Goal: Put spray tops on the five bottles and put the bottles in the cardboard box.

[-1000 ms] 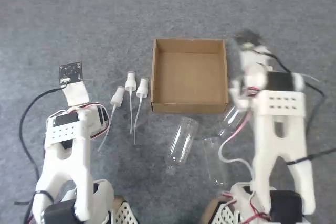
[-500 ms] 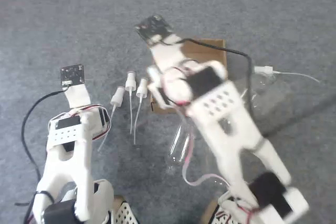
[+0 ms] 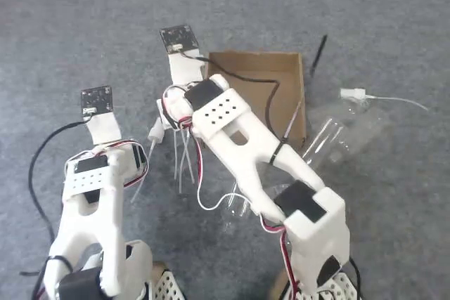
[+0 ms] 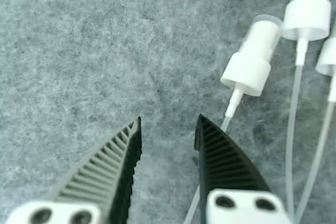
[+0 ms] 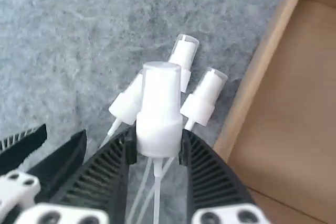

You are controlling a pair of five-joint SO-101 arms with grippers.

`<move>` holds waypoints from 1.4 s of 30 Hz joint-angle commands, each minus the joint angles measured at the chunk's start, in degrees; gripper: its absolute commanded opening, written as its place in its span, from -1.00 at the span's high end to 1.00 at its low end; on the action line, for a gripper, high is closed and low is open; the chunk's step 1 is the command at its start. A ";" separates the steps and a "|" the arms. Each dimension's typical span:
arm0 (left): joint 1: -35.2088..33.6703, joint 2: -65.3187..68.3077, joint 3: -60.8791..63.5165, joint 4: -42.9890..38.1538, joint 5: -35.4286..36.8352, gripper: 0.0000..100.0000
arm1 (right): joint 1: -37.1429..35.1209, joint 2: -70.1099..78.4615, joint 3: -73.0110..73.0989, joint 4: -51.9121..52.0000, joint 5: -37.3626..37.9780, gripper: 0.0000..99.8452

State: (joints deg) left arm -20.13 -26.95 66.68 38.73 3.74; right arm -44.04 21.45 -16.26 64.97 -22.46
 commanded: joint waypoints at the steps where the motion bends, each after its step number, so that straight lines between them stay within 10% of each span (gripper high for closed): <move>1: 0.35 -2.55 -0.31 -1.14 -0.26 0.70 | -0.75 0.48 -3.78 -3.30 -4.13 0.97; 28: 0.26 -2.29 -0.31 -1.23 -0.26 0.70 | 1.10 -6.81 -3.87 5.85 -3.60 0.69; 42: 0.26 -2.46 -0.31 -1.23 -0.26 0.70 | 20.70 -23.34 -3.87 24.66 26.46 0.70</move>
State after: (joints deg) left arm -20.13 -26.95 66.68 38.73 3.65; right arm -31.47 5.98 -16.35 83.87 -10.15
